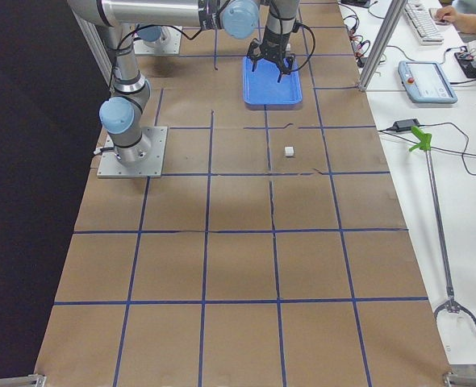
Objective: Assemble white blocks and place on blue tray
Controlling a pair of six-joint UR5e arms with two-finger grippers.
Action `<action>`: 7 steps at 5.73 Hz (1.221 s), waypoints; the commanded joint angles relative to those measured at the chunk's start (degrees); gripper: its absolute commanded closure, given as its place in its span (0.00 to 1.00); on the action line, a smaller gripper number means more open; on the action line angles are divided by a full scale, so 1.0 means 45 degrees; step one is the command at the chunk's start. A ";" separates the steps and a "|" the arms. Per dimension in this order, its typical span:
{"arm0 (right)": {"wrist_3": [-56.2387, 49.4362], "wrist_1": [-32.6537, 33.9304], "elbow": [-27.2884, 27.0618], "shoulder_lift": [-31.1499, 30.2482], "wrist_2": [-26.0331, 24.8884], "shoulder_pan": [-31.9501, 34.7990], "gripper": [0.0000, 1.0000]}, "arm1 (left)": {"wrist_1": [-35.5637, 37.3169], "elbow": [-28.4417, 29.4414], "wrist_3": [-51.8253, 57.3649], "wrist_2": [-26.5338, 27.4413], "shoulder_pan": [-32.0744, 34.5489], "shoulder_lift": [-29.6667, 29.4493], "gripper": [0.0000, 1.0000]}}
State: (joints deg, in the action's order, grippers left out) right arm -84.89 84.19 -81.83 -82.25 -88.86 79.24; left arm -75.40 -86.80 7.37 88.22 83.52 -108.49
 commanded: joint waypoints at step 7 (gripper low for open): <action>-0.8630 0.4444 -0.1512 0.4936 0.6485 -0.3820 0.00 | 0.4743 -0.0553 0.0159 -0.0034 -0.0006 -0.4132 0.24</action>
State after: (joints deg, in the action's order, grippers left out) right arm -121.31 100.27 -84.90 -61.14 -61.41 62.31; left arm -54.25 -88.55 7.87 88.13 83.50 -126.83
